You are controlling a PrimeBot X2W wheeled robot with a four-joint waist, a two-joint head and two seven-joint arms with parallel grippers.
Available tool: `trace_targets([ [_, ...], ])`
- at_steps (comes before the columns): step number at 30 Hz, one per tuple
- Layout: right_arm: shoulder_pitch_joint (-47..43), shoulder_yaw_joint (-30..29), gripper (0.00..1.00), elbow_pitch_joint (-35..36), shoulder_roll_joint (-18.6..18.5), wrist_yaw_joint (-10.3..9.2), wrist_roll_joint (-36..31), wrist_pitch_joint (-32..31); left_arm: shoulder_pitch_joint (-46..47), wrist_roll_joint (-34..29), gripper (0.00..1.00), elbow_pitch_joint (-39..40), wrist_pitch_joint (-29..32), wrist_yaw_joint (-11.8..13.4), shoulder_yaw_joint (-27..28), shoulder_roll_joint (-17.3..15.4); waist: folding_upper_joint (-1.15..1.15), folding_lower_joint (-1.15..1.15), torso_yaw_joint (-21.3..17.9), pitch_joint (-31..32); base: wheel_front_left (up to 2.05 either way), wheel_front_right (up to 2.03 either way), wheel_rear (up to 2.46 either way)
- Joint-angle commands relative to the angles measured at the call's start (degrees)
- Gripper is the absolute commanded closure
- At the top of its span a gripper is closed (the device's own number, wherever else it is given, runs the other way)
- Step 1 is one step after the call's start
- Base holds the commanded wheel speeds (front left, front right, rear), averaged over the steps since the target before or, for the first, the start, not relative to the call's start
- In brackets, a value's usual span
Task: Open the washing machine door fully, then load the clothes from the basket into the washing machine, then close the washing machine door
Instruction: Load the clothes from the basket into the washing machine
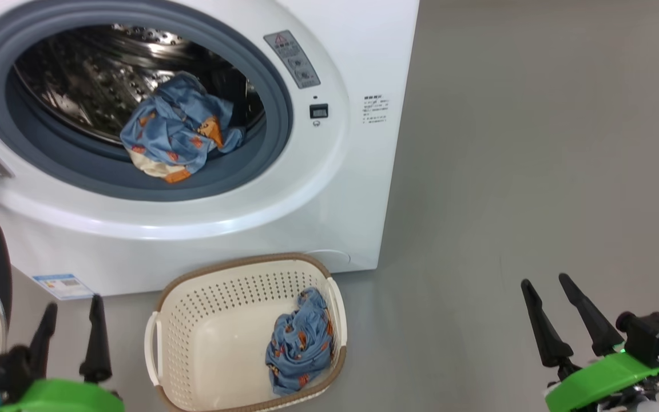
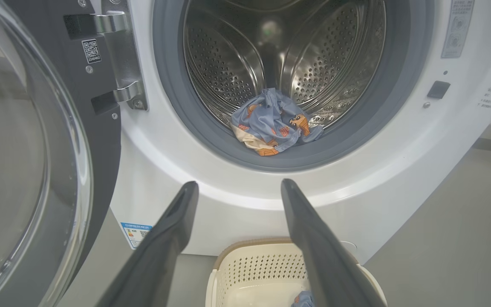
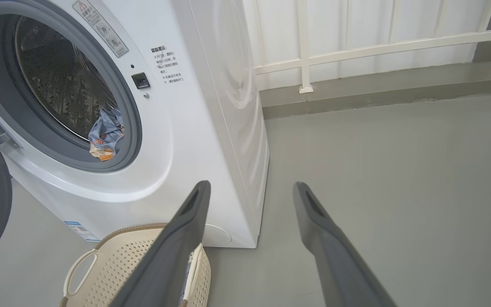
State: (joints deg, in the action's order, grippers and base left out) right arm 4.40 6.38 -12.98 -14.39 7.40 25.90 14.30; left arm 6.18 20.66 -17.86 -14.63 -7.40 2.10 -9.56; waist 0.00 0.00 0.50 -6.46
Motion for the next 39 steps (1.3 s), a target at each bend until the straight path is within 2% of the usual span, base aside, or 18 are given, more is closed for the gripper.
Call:
trace_targets([
  [1,-0.69,0.69,0.0,1.35,-1.03,0.09,0.92,0.7,-0.31,-0.89,0.0,2.03,-0.37,-0.09,2.47,-1.09,0.0,0.0,0.06,1.2,0.0,0.0,0.0],
  [11,-3.85,-1.04,0.0,1.9,-0.91,0.09,1.16,0.7,-8.48,-2.31,0.0,8.0,-0.37,-0.09,5.86,1.25,0.0,0.0,0.02,3.33,0.0,0.0,0.0],
  [39,-2.42,-1.12,0.0,2.91,-0.26,0.09,0.58,0.7,-7.34,-1.09,0.0,6.82,-0.37,-0.09,4.14,1.45,0.0,0.0,-0.19,0.46,0.0,0.0,0.0],
])
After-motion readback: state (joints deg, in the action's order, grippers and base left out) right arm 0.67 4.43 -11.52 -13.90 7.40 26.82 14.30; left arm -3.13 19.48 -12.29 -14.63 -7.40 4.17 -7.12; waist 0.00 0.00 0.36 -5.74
